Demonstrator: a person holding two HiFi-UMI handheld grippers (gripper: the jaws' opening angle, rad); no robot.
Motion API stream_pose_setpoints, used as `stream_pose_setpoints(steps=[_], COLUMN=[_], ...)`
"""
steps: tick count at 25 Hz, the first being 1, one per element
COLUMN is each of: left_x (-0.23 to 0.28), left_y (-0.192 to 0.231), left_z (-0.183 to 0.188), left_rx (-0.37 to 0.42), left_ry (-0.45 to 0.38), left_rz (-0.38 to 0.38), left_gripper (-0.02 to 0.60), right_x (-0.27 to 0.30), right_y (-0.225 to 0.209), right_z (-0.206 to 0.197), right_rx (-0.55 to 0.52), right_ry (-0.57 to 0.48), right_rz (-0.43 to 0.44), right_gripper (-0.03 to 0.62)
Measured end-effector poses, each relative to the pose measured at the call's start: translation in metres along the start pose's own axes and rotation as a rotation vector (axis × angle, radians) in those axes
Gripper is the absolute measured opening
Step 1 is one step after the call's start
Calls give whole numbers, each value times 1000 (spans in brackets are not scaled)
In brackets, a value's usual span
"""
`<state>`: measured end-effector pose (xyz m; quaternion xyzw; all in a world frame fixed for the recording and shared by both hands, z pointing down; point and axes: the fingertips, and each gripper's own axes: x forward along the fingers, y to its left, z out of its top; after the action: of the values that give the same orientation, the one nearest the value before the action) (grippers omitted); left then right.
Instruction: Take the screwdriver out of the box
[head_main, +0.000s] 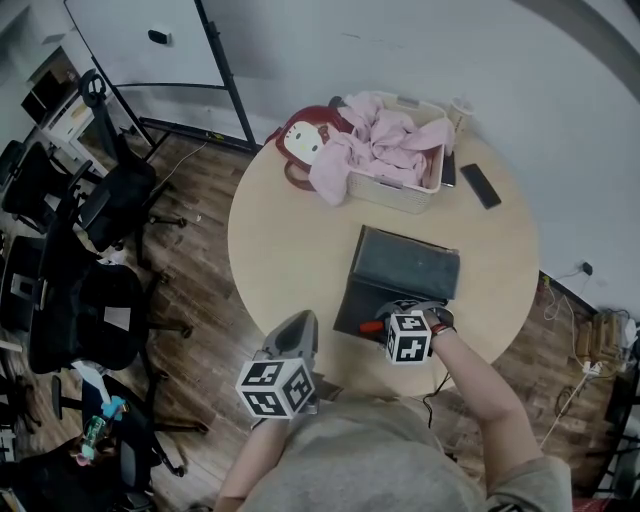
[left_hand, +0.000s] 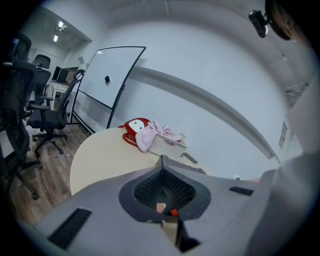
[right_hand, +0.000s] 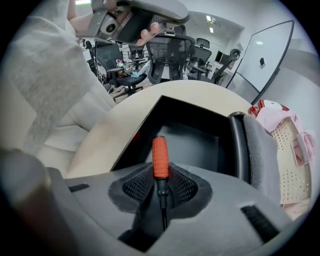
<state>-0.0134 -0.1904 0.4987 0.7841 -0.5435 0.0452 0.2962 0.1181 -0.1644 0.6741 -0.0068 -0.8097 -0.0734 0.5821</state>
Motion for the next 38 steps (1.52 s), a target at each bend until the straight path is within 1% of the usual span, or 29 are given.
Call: stream_pose_setpoints(steps=[4,7,12,21,25,31,35,38], left_x=[0,-1,-2,-29,-47,-76,-99,-117], left_y=[-2,-5,-15,-24,-21,-8,-2,5], left_z=[1,0,-1,-1,0,-5,-8,-12], left_rx=[4,9,28,66,90,116,129,134], left_ry=[0,1,10,27,39,51,57,61], left_rz=[-12,-28,-81,-186,-235,-296,-342,-361], left_gripper=[3,3,3,3,4,3,3,3], right_x=[-7,-20,-50,-105,-130,-156,-170,-177], right_y=[-4,-11,-21,-17,-9,17,40,58], right_z=[-1,3,12,42,64,102,126,144], right_rx=[18,67,147,348,437,549,628,686], right_ry=[-3,-33,-86,-205,-255,-314,-352,-386], right_rz=[-44,-106,-255,-533,-663,-817,-898,-944], right_gripper=[81,81,81,80,80,80,80,80])
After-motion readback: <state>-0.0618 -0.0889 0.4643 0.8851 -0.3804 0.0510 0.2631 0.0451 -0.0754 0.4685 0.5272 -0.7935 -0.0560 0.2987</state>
